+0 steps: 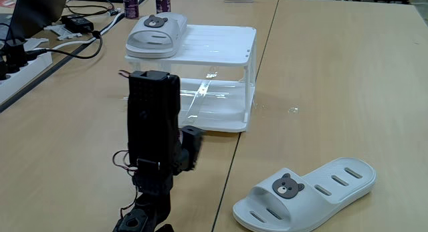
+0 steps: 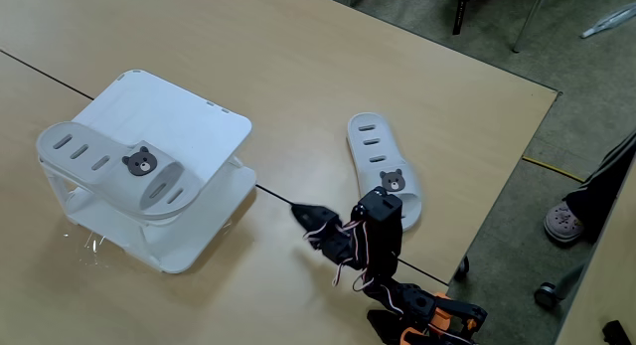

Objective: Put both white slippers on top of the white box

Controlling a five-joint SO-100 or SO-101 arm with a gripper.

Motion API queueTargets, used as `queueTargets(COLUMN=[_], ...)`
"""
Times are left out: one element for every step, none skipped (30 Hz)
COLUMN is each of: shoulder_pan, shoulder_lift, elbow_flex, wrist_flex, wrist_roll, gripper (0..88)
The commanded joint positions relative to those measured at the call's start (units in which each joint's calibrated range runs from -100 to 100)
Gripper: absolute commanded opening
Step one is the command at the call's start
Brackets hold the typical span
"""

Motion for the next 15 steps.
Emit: queueTargets(shoulder_pan=[9.5,11.73,14.03,16.58,19.04,21.43,24.06,25.87,27.43,29.24,30.97,32.12,32.94,33.35,34.09], shoulder_lift=[0.21,0.63,1.47,2.65,3.74,4.75,5.17,5.09,4.92,4.92,4.92,4.92,4.92,4.92,4.92], elbow_flex=[0.62,0.62,0.53,0.26,-0.19,-0.37,-0.37,-0.37,-0.37,-0.37,-0.37,-0.37,-0.37,-0.37,-0.37], wrist_flex=[-1.18,-1.1,-1.1,-1.1,-1.1,-1.18,-1.27,-1.35,-1.53,-1.87,-2.05,-2.05,-2.13,-2.13,-2.13], wrist_roll=[0.42,0.42,0.42,0.42,0.42,0.42,0.42,0.42,0.42,0.42,0.42,0.42,0.42,0.42,0.42], gripper=[0.8,0.8,0.8,0.8,0.8,0.8,0.8,0.8,0.8,0.8,0.8,0.8,0.8,0.8,0.8])
